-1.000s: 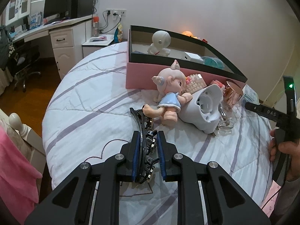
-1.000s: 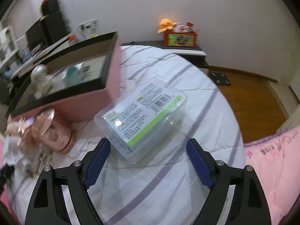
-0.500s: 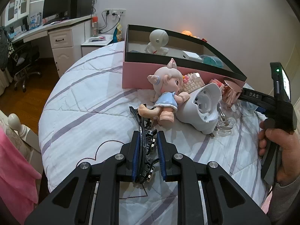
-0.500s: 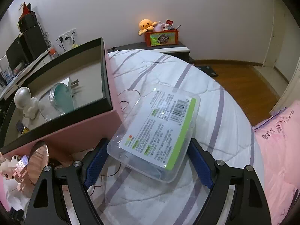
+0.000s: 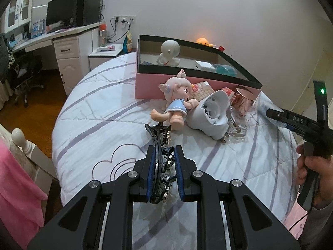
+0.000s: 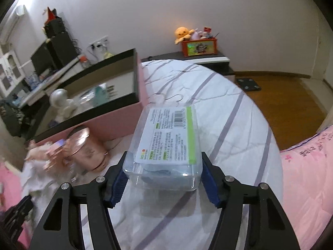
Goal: Organize rigid objects
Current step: 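Carry the hair clip and medicine box into the pink tray and open both tools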
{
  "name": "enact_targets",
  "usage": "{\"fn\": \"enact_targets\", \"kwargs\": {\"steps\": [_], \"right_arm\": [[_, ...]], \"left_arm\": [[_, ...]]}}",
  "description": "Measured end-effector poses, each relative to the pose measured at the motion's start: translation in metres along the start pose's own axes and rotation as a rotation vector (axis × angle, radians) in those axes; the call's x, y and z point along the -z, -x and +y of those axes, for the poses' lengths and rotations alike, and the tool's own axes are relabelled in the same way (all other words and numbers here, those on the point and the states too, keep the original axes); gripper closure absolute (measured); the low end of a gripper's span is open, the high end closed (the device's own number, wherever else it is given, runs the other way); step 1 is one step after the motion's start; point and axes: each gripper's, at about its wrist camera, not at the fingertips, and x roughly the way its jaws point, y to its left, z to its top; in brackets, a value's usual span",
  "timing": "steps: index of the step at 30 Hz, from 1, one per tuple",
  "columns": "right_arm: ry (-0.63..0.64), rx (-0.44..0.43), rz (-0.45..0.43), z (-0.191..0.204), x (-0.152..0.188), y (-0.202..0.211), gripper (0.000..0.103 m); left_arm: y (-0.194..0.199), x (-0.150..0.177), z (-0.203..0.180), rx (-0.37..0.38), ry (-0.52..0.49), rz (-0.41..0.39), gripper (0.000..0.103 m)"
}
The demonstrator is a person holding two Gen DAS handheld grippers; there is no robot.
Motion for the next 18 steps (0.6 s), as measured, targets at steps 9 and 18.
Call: {"fn": "enact_targets", "kwargs": {"steps": [9,18], "right_arm": [[0.045,-0.016,0.026,0.015,0.017,0.006,0.039],[0.092,0.026,0.040,0.021,0.019,-0.009,0.041]], "left_arm": [[-0.006,0.007,0.003,-0.028,-0.013,0.041,0.084],[-0.013,0.004,0.002,-0.006,-0.010,0.028,0.085]]}}
